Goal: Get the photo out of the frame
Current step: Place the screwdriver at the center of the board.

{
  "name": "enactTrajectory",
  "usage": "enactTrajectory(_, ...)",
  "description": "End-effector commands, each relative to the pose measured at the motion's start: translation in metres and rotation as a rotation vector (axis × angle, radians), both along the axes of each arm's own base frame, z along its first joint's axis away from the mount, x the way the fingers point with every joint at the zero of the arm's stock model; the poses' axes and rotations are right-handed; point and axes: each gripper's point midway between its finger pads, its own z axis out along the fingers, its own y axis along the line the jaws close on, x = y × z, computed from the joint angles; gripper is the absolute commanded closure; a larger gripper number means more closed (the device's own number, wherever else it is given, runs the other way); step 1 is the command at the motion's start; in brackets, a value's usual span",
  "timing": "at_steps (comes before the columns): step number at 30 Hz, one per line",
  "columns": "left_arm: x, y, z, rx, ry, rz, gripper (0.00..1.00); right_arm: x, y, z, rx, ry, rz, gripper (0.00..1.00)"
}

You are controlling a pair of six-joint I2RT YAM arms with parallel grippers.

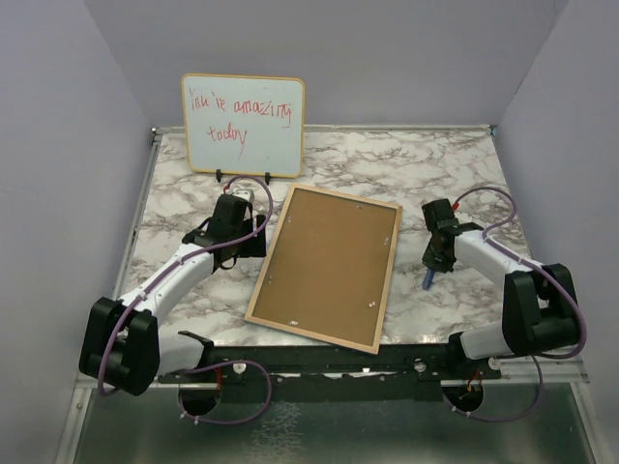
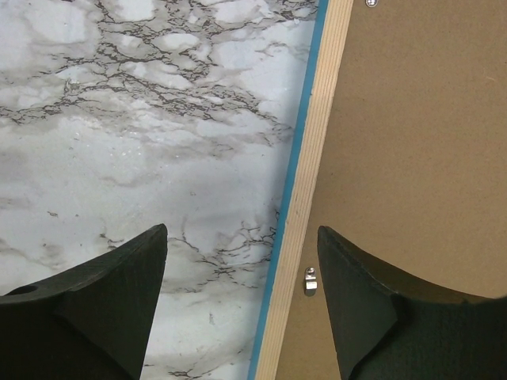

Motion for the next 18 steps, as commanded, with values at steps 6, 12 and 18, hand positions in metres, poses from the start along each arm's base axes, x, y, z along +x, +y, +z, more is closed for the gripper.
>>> enactTrajectory(6,0.001,-0.001,-0.002,0.014,0.002,-0.017,0.23,0.013,-0.004,0.003,0.013,-0.02,0.051,0.84)
enactTrajectory(12,0.002,0.0,0.002,0.013,-0.011,-0.015,0.23,0.028,-0.008,0.036,-0.02,-0.058,0.084,0.62)
enactTrajectory(18,0.0,0.0,0.006,0.005,-0.022,-0.016,0.23,0.034,0.006,0.06,0.044,-0.102,0.132,0.51)
